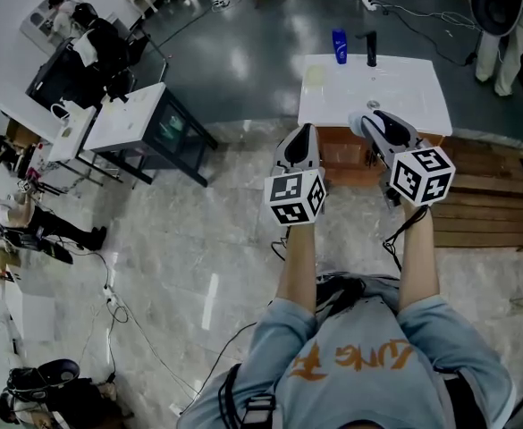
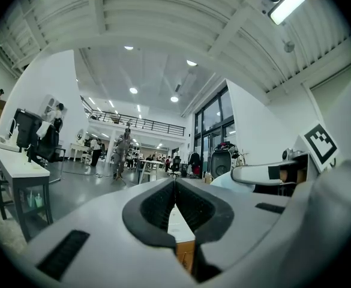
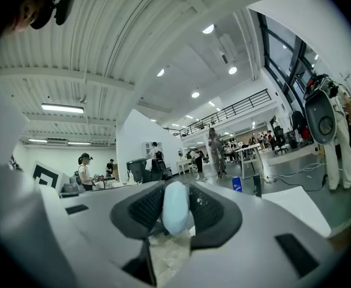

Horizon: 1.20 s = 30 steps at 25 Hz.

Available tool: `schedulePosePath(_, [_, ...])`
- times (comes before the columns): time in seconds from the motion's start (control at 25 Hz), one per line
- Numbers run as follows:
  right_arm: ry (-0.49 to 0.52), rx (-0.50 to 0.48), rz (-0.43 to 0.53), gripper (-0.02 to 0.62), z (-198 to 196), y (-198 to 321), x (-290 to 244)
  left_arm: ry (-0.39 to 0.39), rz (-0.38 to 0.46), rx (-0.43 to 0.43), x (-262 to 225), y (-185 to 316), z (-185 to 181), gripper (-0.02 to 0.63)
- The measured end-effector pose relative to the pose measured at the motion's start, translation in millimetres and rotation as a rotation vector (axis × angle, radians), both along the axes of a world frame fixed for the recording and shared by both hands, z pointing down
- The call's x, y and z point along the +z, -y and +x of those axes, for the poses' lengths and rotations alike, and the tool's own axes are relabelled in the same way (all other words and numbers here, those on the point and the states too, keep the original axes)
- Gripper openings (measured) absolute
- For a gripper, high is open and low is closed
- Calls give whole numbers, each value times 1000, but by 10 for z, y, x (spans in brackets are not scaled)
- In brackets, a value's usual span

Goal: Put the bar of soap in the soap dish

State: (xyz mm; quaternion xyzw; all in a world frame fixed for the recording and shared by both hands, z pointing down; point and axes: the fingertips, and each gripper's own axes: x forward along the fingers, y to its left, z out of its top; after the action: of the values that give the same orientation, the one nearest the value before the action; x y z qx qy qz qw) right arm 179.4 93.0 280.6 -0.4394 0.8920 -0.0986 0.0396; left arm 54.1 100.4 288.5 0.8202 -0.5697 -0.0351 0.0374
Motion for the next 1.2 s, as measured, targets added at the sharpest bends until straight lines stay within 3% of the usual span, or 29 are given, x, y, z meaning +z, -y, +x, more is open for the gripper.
schedulePosePath(0.76, [-49,-17,32,143,-119,359,-18,-2,20,-39,-57,323,-172,23])
schedulePosePath(1.2, [-73,11,-13,144,-270,1180,292,-27,-38,-21,347,1182,-359,23])
